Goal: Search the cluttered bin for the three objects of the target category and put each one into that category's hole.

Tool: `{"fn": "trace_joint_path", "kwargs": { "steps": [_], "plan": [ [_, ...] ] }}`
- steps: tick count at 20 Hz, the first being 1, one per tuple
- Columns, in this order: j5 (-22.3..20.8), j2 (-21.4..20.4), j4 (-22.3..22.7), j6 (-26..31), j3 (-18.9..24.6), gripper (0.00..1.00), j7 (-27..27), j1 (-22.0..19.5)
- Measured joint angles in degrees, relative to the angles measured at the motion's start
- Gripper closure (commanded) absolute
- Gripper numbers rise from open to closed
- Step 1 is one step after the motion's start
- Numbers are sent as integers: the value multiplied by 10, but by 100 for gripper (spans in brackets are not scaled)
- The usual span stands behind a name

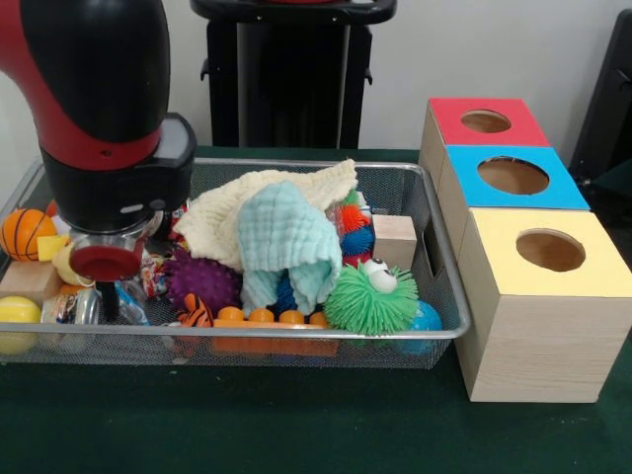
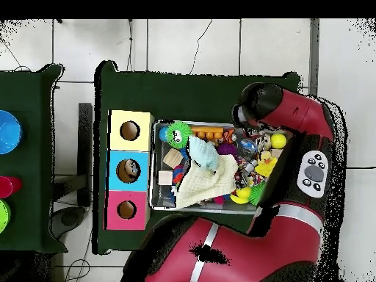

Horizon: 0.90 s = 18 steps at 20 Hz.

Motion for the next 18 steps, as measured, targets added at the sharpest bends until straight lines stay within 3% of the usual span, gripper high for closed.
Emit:
{"fn": "trace_joint_path", "kwargs": {
  "steps": [6,18],
  "plan": [
    [0,-29,13,49,-16,0,0,9],
    [5,-36,19,50,-16,0,0,10]
  ]
}}
